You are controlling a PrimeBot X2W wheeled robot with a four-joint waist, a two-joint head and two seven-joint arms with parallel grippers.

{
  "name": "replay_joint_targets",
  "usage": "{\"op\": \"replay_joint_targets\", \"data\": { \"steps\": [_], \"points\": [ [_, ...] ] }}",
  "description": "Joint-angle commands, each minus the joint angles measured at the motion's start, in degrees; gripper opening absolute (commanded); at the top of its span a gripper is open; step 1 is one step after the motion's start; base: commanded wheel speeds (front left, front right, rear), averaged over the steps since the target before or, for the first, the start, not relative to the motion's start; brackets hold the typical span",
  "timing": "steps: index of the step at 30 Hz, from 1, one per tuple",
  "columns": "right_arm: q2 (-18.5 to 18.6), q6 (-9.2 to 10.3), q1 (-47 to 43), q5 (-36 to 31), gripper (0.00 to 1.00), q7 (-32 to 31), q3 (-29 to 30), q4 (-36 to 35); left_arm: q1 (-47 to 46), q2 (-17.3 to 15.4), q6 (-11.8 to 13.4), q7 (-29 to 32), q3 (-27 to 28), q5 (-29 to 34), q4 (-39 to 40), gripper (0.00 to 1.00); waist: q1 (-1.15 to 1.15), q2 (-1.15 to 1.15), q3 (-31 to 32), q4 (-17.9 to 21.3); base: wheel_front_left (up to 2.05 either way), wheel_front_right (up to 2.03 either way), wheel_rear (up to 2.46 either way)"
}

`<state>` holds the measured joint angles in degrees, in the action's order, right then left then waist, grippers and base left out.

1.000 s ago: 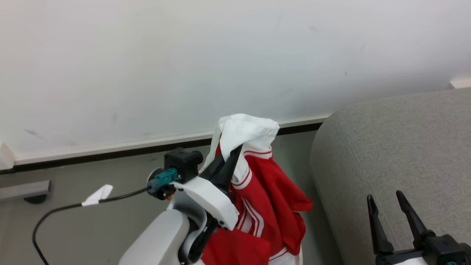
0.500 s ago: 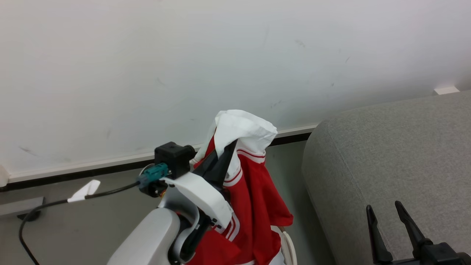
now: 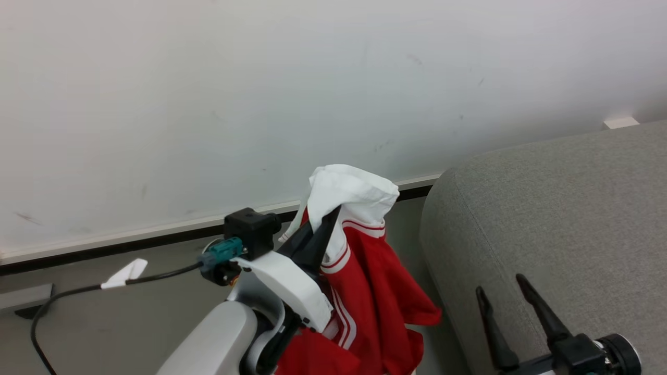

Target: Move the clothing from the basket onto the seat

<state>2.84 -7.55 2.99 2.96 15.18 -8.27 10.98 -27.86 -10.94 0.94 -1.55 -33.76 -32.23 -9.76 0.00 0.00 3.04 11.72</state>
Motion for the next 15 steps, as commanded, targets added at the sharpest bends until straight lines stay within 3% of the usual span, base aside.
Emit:
{"op": "replay_joint_targets", "data": {
  "steps": [1, 11, 15],
  "points": [
    [0.45, 0.12, 0.88, -0.20, 1.00, -0.04, -0.65, 0.09, 0.55, 0.05, -0.32, -0.10, 0.00, -0.19, 0.35, 0.00, 0.00, 0.00, 0.03, 0.02, 0.00, 0.00, 0.00],
    [8.73, 0.12, 10.95, 6.30, 1.00, -1.19, -18.21, 5.32, -0.29, 0.85, -0.93, 0.80, -1.78, -0.46, 1.73, 0.00, 0.00, 0.00, -0.12, 0.22, 0.00, 0.00, 0.00],
    [10.37, 0.12, 17.46, 9.68, 1.00, -3.61, -24.33, 8.26, -0.64, 1.06, -1.07, 0.92, -2.26, -0.55, 2.05, 0.00, 0.00, 0.00, -0.26, 0.29, 0.00, 0.00, 0.00]
  ]
}}
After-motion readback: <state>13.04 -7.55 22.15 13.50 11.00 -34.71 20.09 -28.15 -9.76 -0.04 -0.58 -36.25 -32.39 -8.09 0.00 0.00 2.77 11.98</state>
